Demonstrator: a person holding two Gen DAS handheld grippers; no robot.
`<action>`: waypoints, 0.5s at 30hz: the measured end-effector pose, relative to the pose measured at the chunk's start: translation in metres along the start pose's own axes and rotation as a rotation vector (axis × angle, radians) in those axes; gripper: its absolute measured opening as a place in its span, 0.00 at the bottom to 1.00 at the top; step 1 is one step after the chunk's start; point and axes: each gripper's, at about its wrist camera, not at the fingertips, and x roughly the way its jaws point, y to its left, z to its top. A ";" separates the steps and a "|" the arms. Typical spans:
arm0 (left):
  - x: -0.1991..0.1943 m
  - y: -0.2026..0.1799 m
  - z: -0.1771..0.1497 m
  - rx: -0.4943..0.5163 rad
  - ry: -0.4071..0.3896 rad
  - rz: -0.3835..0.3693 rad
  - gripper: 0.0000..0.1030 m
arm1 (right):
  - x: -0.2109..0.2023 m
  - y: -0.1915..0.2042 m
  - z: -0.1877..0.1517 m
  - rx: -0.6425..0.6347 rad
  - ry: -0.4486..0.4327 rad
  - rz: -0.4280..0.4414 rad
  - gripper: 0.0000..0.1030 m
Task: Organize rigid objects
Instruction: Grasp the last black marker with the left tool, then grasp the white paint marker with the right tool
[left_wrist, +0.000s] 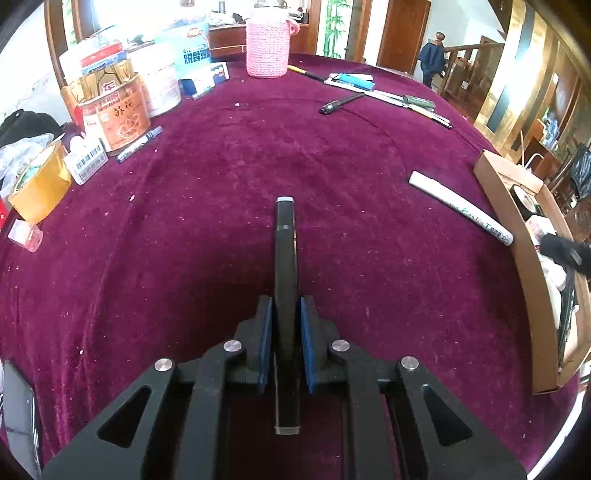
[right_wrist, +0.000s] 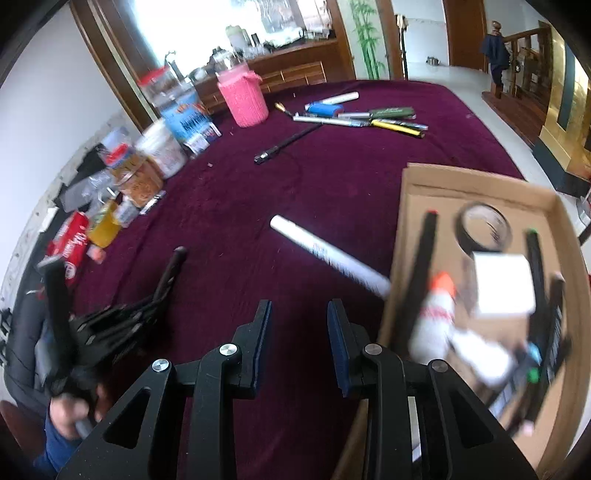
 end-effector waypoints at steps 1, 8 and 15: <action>0.000 -0.001 -0.001 0.008 -0.008 0.006 0.13 | 0.009 -0.001 0.007 0.006 0.012 0.005 0.26; 0.001 0.001 -0.001 0.007 -0.041 -0.016 0.13 | 0.049 -0.022 0.038 0.084 0.037 -0.042 0.27; 0.001 0.002 -0.001 0.010 -0.041 -0.022 0.13 | 0.058 -0.031 0.043 0.150 0.060 0.016 0.35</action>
